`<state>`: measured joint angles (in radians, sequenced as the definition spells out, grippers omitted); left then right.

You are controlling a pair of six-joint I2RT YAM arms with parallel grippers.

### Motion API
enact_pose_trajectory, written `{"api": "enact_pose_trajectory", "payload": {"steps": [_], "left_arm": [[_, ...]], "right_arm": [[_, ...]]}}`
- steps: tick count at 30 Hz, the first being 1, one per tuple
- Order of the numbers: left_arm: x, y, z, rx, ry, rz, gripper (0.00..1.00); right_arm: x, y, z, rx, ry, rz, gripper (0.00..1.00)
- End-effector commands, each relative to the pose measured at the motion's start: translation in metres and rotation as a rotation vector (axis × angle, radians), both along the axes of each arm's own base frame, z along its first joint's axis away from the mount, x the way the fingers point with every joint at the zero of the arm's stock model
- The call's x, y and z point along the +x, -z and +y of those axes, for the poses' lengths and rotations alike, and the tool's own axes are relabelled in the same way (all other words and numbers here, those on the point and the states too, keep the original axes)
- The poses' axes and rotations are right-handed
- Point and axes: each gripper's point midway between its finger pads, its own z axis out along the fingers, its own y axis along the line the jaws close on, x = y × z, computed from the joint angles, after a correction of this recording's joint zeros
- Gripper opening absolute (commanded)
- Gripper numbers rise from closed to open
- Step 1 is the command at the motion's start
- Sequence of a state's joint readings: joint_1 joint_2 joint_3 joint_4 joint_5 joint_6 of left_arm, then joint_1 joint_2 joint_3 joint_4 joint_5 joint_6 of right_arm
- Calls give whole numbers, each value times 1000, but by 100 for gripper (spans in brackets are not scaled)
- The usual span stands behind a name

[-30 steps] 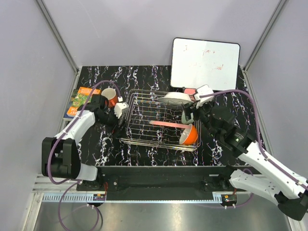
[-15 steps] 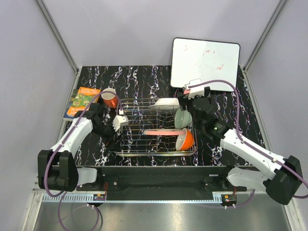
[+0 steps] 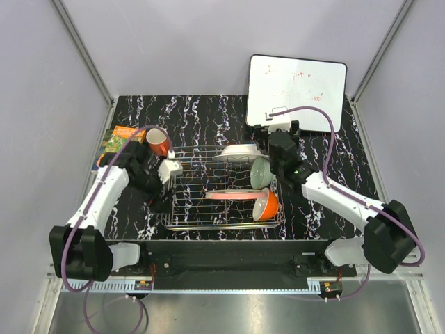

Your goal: Load the mixed dishes into the dish rack

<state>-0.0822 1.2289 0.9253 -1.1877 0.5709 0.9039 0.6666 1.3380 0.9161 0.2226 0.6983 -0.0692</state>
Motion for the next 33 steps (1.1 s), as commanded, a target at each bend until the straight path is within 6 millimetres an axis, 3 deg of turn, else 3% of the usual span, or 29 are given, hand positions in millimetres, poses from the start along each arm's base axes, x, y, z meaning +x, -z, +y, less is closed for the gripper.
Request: {"api": "enact_pose_trajectory", "payload": {"steps": [1, 2, 3, 5, 6, 10, 11, 12, 14, 15, 19, 23, 29, 33], "left_arm": [[70, -75, 8, -20, -151, -276, 99], [84, -82, 13, -24, -187, -292, 99], [101, -107, 13, -34, -202, -355, 99], [129, -117, 23, -25, -262, -380, 99], [143, -132, 25, -31, -296, -413, 99], [194, -130, 37, 10, -375, -424, 99], [206, -114, 39, 24, -376, -381, 99], [218, -118, 41, 32, -404, -387, 99], [237, -96, 47, 64, -427, -332, 99], [246, -99, 47, 65, -445, -336, 99], [269, -77, 48, 69, -491, -278, 99], [286, -71, 44, 90, -527, -291, 99], [291, -50, 30, 131, -552, -290, 99], [298, -34, 31, 156, -602, -263, 99]], "right_arm": [[8, -34, 2, 98, 28, -98, 88], [8, -33, 1, 96, 29, -97, 88], [7, -32, 0, 94, 28, -95, 88], [4, -32, -1, 100, 28, -96, 88], [4, -29, -1, 98, 27, -93, 88], [-2, -28, -3, 120, 18, -93, 88], [-4, -23, -3, 118, 13, -86, 87], [-5, -24, -4, 122, 13, -88, 87], [-8, -21, -7, 122, 13, -85, 87], [-9, -21, -7, 124, 12, -83, 86], [-15, -20, -11, 128, 8, -85, 86], [-17, -14, -12, 120, 5, -74, 86], [-18, -9, -8, 151, -7, -63, 85], [-18, -6, -7, 159, -10, -58, 84]]}}
